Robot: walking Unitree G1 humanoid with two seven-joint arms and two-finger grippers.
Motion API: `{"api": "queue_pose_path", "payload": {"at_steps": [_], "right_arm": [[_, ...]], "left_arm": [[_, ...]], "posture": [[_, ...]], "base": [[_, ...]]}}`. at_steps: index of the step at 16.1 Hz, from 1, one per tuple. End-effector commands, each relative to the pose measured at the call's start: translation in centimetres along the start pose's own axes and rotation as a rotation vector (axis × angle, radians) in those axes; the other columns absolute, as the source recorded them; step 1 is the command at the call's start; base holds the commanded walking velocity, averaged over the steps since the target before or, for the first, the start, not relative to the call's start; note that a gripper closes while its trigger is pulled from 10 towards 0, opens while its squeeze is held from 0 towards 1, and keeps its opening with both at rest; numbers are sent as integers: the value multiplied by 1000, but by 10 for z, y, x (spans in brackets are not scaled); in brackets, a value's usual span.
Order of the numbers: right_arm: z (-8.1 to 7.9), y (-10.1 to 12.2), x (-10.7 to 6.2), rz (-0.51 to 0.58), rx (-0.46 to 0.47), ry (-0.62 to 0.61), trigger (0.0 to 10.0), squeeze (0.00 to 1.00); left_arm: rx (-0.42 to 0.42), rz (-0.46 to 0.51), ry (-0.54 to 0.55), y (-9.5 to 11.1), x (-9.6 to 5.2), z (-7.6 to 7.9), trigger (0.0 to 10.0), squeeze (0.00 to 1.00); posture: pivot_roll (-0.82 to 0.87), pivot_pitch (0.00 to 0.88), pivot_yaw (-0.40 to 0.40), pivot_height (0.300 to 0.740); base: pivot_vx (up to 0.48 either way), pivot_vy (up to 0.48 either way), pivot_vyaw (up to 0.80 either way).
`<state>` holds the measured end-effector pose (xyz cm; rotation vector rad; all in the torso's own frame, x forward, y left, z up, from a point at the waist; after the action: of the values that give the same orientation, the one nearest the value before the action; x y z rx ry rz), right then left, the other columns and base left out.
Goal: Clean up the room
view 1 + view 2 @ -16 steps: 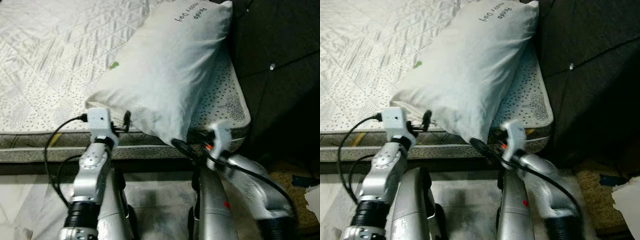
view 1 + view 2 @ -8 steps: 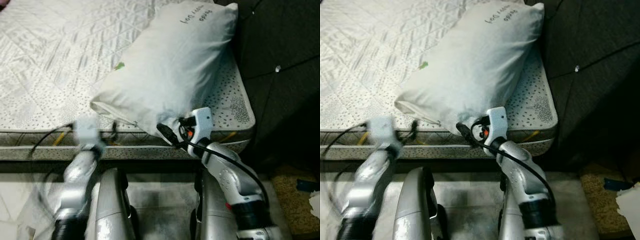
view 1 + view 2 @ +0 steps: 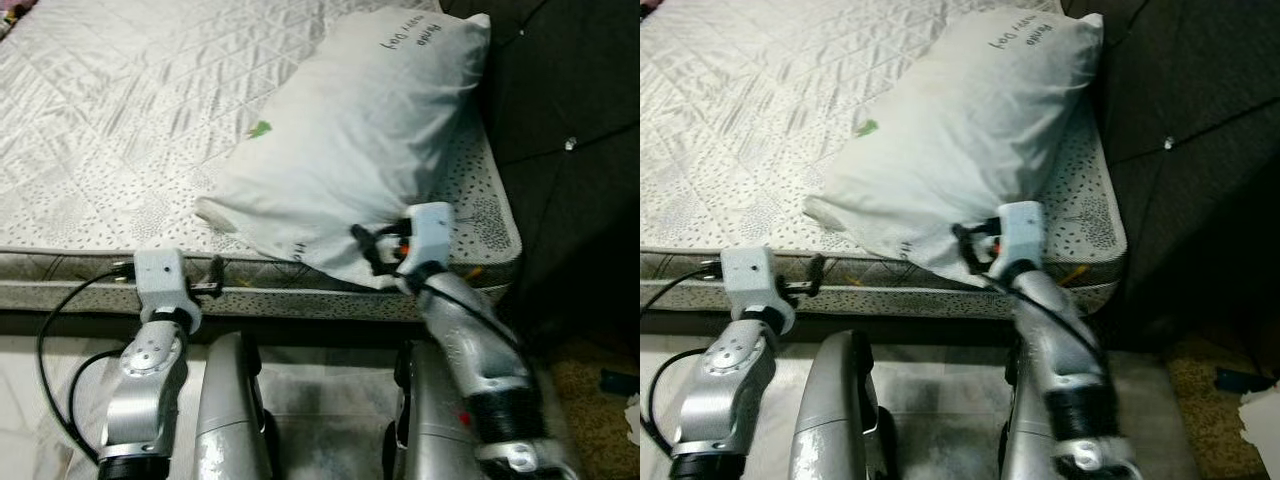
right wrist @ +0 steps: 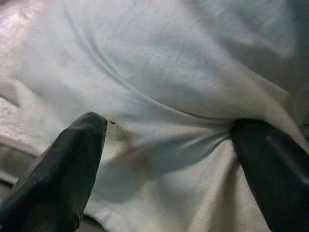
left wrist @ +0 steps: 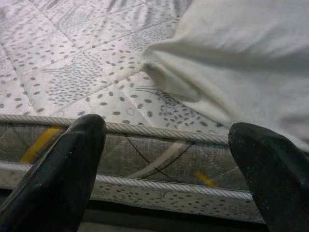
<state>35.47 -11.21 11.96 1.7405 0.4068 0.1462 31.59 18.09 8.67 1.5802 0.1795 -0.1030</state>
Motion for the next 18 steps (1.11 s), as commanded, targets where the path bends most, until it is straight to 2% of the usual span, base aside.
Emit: {"api": "queue_pose_path", "payload": {"at_steps": [1, 2, 3, 4, 5, 6, 7, 8, 9, 10, 12, 13, 15, 18], "right_arm": [[12, 13, -12, 61, 32, -8, 10000, 0], [17, 17, -17, 89, 12, -24, 10000, 0], [27, 27, -32, 168, 25, -61, 10000, 0], [20, 29, -36, 176, 76, 4, 10000, 0], [2, 24, -42, 100, 181, 180, 10000, 0], [-7, 23, -48, 64, 212, 277, 10000, 0], [-10, 27, -57, 37, 191, 374, 10000, 0], [-7, 28, -58, 38, 178, 373, 10000, 0], [10, 27, -50, 43, 114, 269, 10000, 0], [12, 26, -47, 44, 101, 247, 10000, 0], [-3, 15, -38, 23, 11, 246, 10000, 0], [-9, 6, -29, -2, -63, 230, 10000, 0], [-6, -1, -19, -46, -93, 176, 10000, 0], [-22, -22, -8, -110, -134, 197, 10000, 0]], "left_arm": [[3, 0, -4, 2, -1, 0, 10000, 0], [4, -2, -9, 2, 0, 1, 10000, 0], [-3, 0, -30, 2, 2, 7, 10000, 0], [-12, 3, -45, 4, 3, 10, 10000, 0], [-14, 3, -58, 5, 4, 14, 10000, 0], [-14, 2, -61, 5, 4, 15, 10000, 0], [-16, -2, -68, 4, 5, 18, 10000, 0], [-17, -4, -71, 3, 5, 18, 10000, 0], [-19, -5, -77, 3, 5, 21, 10000, 0], [-19, -4, -80, 3, 6, 22, 10000, 0], [-26, 3, -83, 6, 9, 25, 10000, 0], [-28, 5, -82, 6, 9, 26, 10000, 0], [-28, 7, -82, 6, 9, 26, 10000, 0], [-30, 9, -78, 7, 9, 25, 10000, 0]], "posture": [[4, 150, 64, 530], [1, 151, 66, 530], [-11, 158, 69, 530], [-19, 162, 72, 530], [-29, 165, 76, 530], [-30, 166, 77, 530], [-34, 167, 79, 530], [-34, 167, 79, 530], [-40, 166, 76, 530], [-40, 165, 73, 530], [-31, 162, 67, 530], [-27, 161, 66, 530], [-21, 158, 63, 530], [-17, 158, 61, 530]], "base": [[0, 0, 0], [0, 0, 0], [0, 0, 0], [0, 0, 0], [0, 0, 0], [0, 0, 0], [0, 0, 0], [0, 0, 0], [0, 0, 0], [0, 0, 0], [0, 0, 0], [0, 0, 0], [0, 0, 0], [0, 0, 0]]}}
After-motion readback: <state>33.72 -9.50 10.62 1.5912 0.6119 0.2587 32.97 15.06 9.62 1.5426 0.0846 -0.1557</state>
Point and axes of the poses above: a point about 5 cm out from each wrist's last joint towards the gripper, its own x axis pointing out of the wrist towards the gripper, its own y axis along the axis of the wrist's last joint, z = x × y, the point moved 5 cm from there along x, pointing out of the wrist towards the gripper, and after that the axes turned 3 degrees about x, right-handed, at the moved point
